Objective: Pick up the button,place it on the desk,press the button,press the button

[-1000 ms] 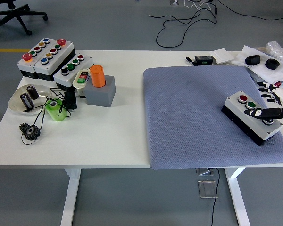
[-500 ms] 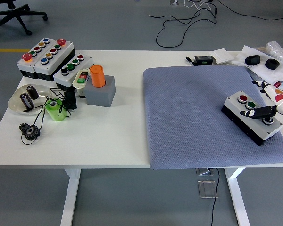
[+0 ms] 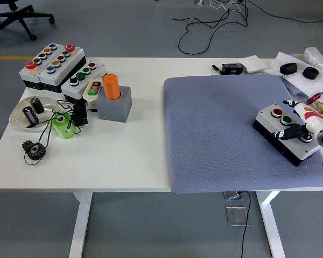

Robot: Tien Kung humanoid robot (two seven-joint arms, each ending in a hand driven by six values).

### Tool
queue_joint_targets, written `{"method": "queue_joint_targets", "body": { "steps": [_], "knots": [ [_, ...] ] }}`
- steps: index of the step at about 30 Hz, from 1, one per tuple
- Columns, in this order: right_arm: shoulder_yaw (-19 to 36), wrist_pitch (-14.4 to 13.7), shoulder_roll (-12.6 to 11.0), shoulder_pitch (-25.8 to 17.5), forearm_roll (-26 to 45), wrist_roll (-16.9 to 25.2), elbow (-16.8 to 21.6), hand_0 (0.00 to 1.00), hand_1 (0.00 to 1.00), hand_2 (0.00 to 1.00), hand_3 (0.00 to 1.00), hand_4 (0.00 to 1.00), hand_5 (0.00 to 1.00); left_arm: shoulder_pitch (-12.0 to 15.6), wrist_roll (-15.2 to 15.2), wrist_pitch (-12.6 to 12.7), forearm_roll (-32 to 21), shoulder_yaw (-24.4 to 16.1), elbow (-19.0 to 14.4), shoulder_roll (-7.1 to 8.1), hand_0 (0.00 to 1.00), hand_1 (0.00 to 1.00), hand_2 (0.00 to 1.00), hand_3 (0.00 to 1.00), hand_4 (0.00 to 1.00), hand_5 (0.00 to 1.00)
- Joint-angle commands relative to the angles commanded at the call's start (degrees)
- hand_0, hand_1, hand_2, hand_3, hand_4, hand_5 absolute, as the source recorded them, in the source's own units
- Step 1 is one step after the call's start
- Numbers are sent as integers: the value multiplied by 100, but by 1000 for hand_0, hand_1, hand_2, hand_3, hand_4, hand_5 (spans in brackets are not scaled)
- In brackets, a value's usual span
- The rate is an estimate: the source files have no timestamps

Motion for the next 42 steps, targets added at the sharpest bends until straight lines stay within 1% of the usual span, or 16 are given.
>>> {"method": "queue_joint_targets", "body": {
  "steps": [1,6,7,12,13,18,19,22,25,26,31,32,33,37,38,42],
  "knots": [
    [-24,25,15,28,-46,-53,-39,827,806,850,918,944,188,0,0,0,1,-6,-1,0,626,590,576,544,310,998],
    [-117,33,64,133,-341,-246,-231,827,806,850,918,944,188,-4,-3,5,3,-23,-6,3,626,590,576,544,310,998],
    [-131,41,66,145,-385,-260,-251,740,681,679,854,918,129,-4,-4,7,0,-22,-6,3,626,589,573,544,312,998],
    [-264,153,69,238,-664,-336,-366,740,681,679,854,918,129,2,-5,15,-16,1,-3,1,626,589,573,544,312,998],
    [-285,182,69,250,-705,-348,-384,535,481,477,687,806,2,5,-3,14,-23,16,-1,0,626,589,572,545,314,998],
    [-406,257,45,288,-860,-382,-448,535,481,477,687,806,2,16,0,10,-34,55,2,1,626,589,572,545,314,998],
    [-456,212,26,295,-923,-395,-456,398,328,381,474,664,2,19,3,10,-38,69,4,1,626,589,572,544,316,998],
    [-526,25,-28,288,-1049,-388,-447,398,328,381,474,664,2,34,3,10,-47,87,5,3,626,589,572,544,316,998],
    [-579,-325,-115,270,-1093,-275,-391,398,328,381,474,664,2,51,4,9,-54,109,8,2,626,589,572,544,316,998],
    [-584,-364,-124,268,-1092,-264,-385,400,294,354,429,635,2,53,4,9,-54,111,9,2,626,589,573,544,317,998],
    [-756,-1004,-347,218,-570,471,-193,400,294,354,429,635,2,106,4,7,-96,175,14,-1,626,589,574,544,318,998],
    [-791,-1073,-380,214,-443,662,-161,309,206,302,387,490,2,113,4,8,-106,189,16,-3,626,589,574,544,318,998],
    [-863,-1137,-431,218,-309,885,-113,309,206,302,387,490,2,122,5,8,-117,210,19,-6,626,589,574,544,318,998],
    [-1179,-1136,-555,325,-12,1815,-39,309,206,302,387,490,2,147,6,4,-146,260,21,-3,626,589,574,544,318,998],
    [-1283,-1081,-583,370,37,2049,-29,266,181,286,371,484,2,152,8,2,-142,270,21,0,626,589,574,546,317,998],
    [-1646,-862,-710,593,-105,2536,62,266,181,286,371,484,2,157,2,3,-131,226,20,0,626,589,574,546,317,998]
  ]
}}
